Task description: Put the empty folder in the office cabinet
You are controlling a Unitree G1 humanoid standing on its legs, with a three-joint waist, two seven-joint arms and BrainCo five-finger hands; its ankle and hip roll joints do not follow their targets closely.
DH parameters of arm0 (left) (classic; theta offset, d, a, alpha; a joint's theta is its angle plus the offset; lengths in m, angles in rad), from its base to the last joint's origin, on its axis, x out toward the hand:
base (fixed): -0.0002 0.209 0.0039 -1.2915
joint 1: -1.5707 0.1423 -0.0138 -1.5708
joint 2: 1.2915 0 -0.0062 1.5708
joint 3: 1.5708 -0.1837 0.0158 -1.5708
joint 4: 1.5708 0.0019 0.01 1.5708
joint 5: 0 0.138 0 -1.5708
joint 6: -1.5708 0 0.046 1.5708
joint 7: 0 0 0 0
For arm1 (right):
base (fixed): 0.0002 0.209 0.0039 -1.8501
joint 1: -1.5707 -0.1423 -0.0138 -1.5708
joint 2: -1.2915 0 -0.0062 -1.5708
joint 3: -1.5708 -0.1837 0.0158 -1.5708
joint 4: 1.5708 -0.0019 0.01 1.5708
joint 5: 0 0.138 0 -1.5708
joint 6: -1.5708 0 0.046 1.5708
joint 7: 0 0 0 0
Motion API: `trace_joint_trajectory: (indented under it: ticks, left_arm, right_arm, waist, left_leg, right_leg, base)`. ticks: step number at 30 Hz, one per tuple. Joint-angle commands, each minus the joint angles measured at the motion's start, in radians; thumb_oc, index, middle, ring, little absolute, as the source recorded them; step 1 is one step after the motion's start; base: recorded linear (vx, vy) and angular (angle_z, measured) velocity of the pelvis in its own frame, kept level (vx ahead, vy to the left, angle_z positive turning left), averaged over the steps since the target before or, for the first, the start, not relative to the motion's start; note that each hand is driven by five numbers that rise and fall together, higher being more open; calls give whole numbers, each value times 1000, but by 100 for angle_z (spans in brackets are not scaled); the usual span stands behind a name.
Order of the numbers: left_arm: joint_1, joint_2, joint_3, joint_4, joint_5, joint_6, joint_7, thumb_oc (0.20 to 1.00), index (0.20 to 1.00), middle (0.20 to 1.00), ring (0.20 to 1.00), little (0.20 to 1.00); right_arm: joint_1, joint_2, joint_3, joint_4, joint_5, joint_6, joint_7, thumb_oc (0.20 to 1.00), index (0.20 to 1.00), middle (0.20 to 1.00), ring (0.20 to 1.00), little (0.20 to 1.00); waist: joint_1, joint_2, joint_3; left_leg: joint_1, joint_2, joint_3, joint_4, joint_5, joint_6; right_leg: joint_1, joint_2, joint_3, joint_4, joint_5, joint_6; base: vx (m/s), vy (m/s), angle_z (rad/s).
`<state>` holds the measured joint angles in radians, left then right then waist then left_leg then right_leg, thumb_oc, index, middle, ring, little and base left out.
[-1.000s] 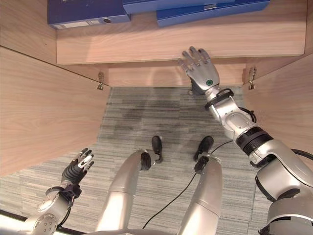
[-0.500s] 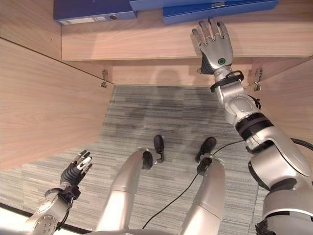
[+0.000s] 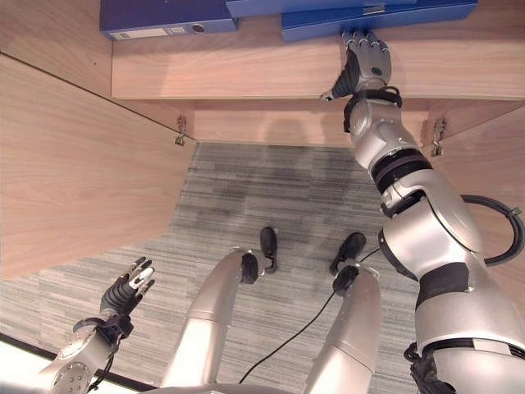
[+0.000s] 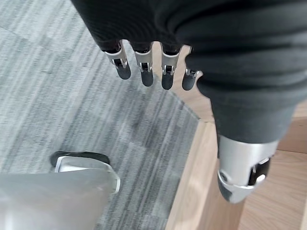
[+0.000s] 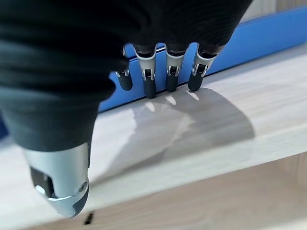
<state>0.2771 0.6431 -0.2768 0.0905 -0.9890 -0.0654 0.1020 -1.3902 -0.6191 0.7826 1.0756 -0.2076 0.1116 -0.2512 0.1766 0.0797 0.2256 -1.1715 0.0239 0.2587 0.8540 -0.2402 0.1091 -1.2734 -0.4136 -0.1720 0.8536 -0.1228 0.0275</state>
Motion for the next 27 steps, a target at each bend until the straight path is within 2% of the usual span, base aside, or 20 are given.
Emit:
trace_joint_trajectory:
  ticks: [1, 6, 7, 10, 14, 18, 22, 27]
  left_arm:
    - [93, 58, 46, -41, 61, 11, -16, 1000, 1000, 1000, 1000, 1000]
    - [85, 65, 55, -43, 93, 29, -28, 1000, 1000, 1000, 1000, 1000]
    - [85, 69, 60, -46, 112, 41, -37, 1000, 1000, 1000, 1000, 1000]
    - [79, 58, 59, -51, 112, 45, -48, 1000, 1000, 1000, 1000, 1000]
    - [73, 63, 57, -48, 113, 45, -49, 1000, 1000, 1000, 1000, 1000]
    - [62, 70, 57, -54, 116, 42, -51, 1000, 1000, 1000, 1000, 1000]
    - [45, 76, 53, -49, 117, 30, -43, 1000, 1000, 1000, 1000, 1000]
    - [26, 79, 47, -30, 113, 19, -30, 1000, 1000, 1000, 1000, 1000]
  right_arm:
    - [0, -13, 22, 46, 137, -20, 98, 1000, 1000, 1000, 1000, 1000]
    - [-20, -2, 43, 84, 214, -9, 190, 1000, 1000, 1000, 1000, 1000]
    - [-26, 3, 60, 71, 247, 2, 243, 1000, 1000, 1000, 1000, 1000]
    - [-42, 10, 61, 47, 315, -18, 254, 1000, 1000, 1000, 1000, 1000]
    - [-62, 38, 78, 29, 358, -14, 271, 1000, 1000, 1000, 1000, 1000]
    - [-90, 80, 86, 38, 374, -8, 281, 1000, 1000, 1000, 1000, 1000]
    - [-132, 128, 51, 71, 399, -21, 232, 1000, 1000, 1000, 1000, 1000]
    - [-167, 149, 4, 102, 437, -34, 169, 1000, 1000, 1000, 1000, 1000]
  waist:
    - [44, 20, -2]
    - [59, 20, -2]
    - [63, 20, -2]
    - [69, 20, -4]
    - [82, 21, -5]
    - [94, 21, -7]
    - [114, 29, -13]
    - [128, 34, -15]
  left_leg:
    - [-46, 5, -87, -136, 40, -47]
    - [-47, 2, -89, -140, 44, -47]
    - [-46, 1, -89, -139, 44, -48]
    - [-45, 0, -87, -137, 44, -48]
    - [-46, -2, -87, -137, 46, -48]
    - [-48, -2, -90, -138, 47, -48]
    - [-52, -4, -95, -135, 48, -46]
    - [-52, -7, -98, -139, 51, -46]
  right_leg:
    - [49, -16, 30, -1, -96, 41]
    - [49, -16, 27, -1, -100, 39]
    - [48, -17, 25, 2, -104, 38]
    - [45, -17, 25, 5, -104, 37]
    - [47, -17, 24, 3, -104, 38]
    - [50, -16, 18, 2, -107, 38]
    - [48, -20, 14, 7, -109, 40]
    - [51, -22, 14, 5, -108, 44]
  base:
    - [0, 0, 0]
    - [0, -3, -1]
    - [0, 0, 0]
    - [0, 0, 0]
    - [0, 0, 0]
    - [0, 0, 0]
    - [2, -1, 1]
    - [0, 0, 0]
